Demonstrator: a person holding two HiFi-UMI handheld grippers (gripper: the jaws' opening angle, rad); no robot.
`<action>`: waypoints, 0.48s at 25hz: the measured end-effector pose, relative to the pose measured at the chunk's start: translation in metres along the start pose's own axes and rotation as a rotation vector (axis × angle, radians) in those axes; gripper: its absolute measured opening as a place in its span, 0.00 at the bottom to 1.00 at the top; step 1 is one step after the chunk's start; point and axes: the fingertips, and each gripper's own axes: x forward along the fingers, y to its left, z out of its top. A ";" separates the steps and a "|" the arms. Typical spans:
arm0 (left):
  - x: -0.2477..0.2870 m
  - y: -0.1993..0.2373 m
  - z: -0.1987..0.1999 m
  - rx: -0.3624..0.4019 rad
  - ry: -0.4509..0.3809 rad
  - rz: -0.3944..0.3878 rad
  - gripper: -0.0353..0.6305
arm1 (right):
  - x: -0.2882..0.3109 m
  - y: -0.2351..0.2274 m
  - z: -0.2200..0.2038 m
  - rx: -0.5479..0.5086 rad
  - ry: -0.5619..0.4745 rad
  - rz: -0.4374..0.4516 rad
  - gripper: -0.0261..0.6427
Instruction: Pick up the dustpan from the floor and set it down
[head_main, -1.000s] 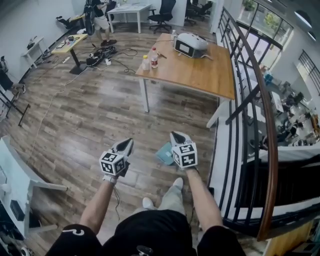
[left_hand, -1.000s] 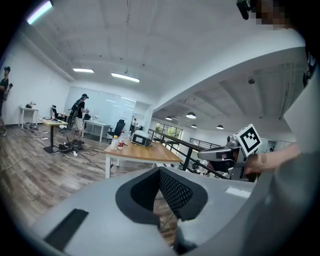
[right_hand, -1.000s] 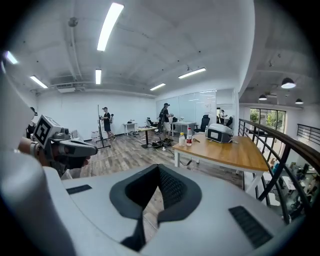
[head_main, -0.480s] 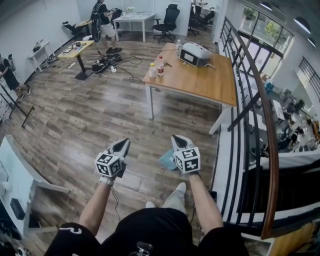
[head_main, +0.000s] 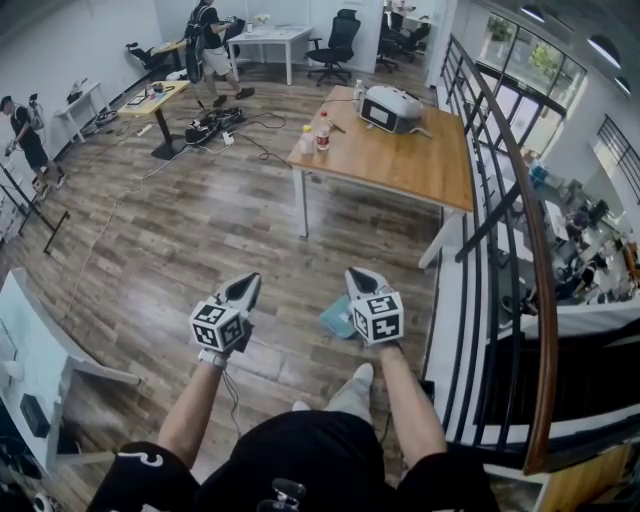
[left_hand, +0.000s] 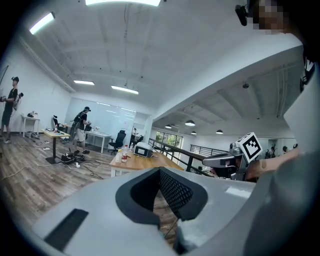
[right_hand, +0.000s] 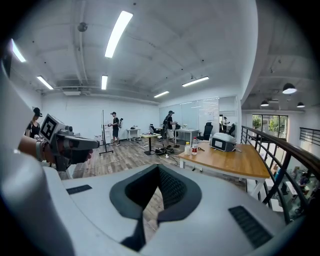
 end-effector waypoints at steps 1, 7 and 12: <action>-0.001 0.000 0.000 0.000 -0.001 -0.001 0.05 | 0.000 0.001 -0.001 0.000 0.001 -0.001 0.03; -0.003 -0.001 0.002 0.003 -0.003 -0.004 0.05 | 0.000 0.004 -0.002 -0.004 0.007 0.003 0.03; -0.001 -0.004 0.002 0.005 0.001 -0.004 0.05 | 0.001 0.002 0.001 -0.005 0.000 0.006 0.03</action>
